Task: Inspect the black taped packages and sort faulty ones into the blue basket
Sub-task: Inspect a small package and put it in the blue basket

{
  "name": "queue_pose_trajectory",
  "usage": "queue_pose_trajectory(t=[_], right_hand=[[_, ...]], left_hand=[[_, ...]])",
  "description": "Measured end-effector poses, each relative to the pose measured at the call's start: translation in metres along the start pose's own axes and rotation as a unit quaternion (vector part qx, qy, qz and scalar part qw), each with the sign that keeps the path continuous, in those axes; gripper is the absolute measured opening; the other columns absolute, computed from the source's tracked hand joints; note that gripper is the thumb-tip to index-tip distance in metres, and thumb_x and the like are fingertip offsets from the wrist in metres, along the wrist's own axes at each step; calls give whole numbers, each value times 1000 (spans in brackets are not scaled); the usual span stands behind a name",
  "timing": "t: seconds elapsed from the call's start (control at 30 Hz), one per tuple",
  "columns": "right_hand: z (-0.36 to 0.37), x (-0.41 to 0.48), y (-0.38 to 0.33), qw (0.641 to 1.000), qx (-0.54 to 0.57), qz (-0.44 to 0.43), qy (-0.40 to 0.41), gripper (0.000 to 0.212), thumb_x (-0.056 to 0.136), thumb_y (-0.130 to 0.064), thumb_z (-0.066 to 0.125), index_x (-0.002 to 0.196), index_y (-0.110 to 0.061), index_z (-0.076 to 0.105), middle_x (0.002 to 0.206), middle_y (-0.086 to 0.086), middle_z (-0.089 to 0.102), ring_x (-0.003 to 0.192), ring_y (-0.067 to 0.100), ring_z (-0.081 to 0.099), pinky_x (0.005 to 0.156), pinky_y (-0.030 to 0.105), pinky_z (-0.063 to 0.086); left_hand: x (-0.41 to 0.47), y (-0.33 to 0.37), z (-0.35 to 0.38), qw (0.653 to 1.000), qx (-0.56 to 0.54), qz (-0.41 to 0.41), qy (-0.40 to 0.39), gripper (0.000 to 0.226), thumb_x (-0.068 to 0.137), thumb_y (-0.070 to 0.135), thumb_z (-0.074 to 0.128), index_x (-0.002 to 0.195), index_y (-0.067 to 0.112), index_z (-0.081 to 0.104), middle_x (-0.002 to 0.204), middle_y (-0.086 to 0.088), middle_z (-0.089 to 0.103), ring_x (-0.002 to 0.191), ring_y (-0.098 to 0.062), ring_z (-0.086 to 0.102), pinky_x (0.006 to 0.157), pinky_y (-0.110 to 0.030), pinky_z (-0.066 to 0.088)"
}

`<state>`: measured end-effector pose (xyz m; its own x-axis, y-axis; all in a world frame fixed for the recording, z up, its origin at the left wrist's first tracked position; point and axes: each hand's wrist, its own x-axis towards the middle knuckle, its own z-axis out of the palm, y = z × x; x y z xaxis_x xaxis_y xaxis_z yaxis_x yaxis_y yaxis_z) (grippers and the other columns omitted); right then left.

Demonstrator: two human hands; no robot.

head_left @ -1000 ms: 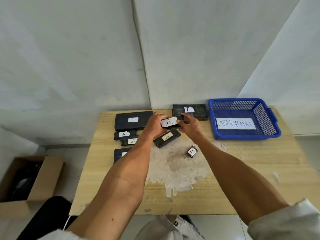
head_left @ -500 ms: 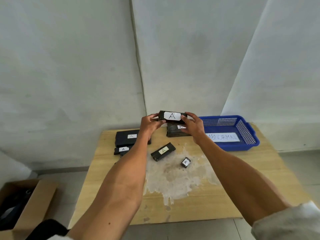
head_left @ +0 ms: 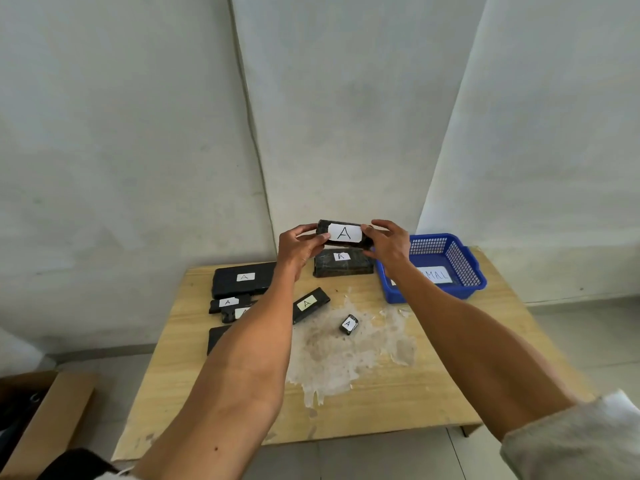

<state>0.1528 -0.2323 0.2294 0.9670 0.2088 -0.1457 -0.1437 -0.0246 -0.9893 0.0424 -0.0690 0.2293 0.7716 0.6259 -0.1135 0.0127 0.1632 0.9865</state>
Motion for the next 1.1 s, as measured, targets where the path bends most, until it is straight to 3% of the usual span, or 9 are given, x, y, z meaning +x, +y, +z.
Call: queue_pose_trajectory(t=[0.2,0.33,0.47,0.53,0.67,0.83,0.97,1.1], right_hand=[[-7,1,-4,1000,-4,-2,9,22,82,-14,82,102,-11,75,106,12,72,94,30,71,67,39,64],[-9,-1,-10,1000,-4,-31,2,28,82,-17,82,108,-10,75,102,8,74,91,25,73,67,36,64],[-16,0,-8,993,9,-57,-107,50,80,-14,84,127,-13,67,113,9,73,100,23,72,86,36,61],[-18,2,-2,986,-36,-79,-139,61,76,-12,86,132,-18,63,115,9,73,101,22,72,90,37,59],[-19,5,6,987,-54,-96,-120,61,73,-12,88,129,-24,64,111,6,75,98,20,74,91,45,59],[-19,4,2,988,-68,-107,-92,58,74,-8,87,126,-22,65,110,8,75,98,19,73,93,45,58],[-15,8,0,978,-141,-135,-70,63,74,-14,88,130,-22,60,120,8,72,107,21,70,97,45,56],[-14,11,-2,991,-75,-78,-77,55,84,-16,80,134,-14,58,123,11,68,106,24,69,92,38,59]], left_hand=[[-6,2,7,999,16,27,-5,48,74,5,86,119,2,68,96,-12,75,89,-22,75,71,-24,60],[-5,3,10,1000,1,25,7,43,75,6,85,115,4,69,96,-13,75,90,-23,74,73,-25,60],[2,7,12,997,-40,-21,64,34,77,25,86,100,4,72,101,-15,74,91,-26,74,73,-32,62],[7,9,11,995,-22,-33,88,36,74,29,88,95,4,71,99,-15,74,88,-27,74,69,-34,63],[11,11,13,996,7,-22,83,30,75,23,88,91,4,70,97,-19,73,87,-30,74,66,-35,63],[18,9,19,996,18,-2,84,27,76,21,87,91,7,71,98,-19,72,87,-30,74,68,-37,64],[21,11,24,997,33,-14,74,26,80,21,83,100,14,69,102,-10,71,96,-24,69,75,-33,60],[23,9,29,999,-24,-25,41,38,83,6,76,118,9,62,114,-14,69,105,-29,68,86,-38,60]])
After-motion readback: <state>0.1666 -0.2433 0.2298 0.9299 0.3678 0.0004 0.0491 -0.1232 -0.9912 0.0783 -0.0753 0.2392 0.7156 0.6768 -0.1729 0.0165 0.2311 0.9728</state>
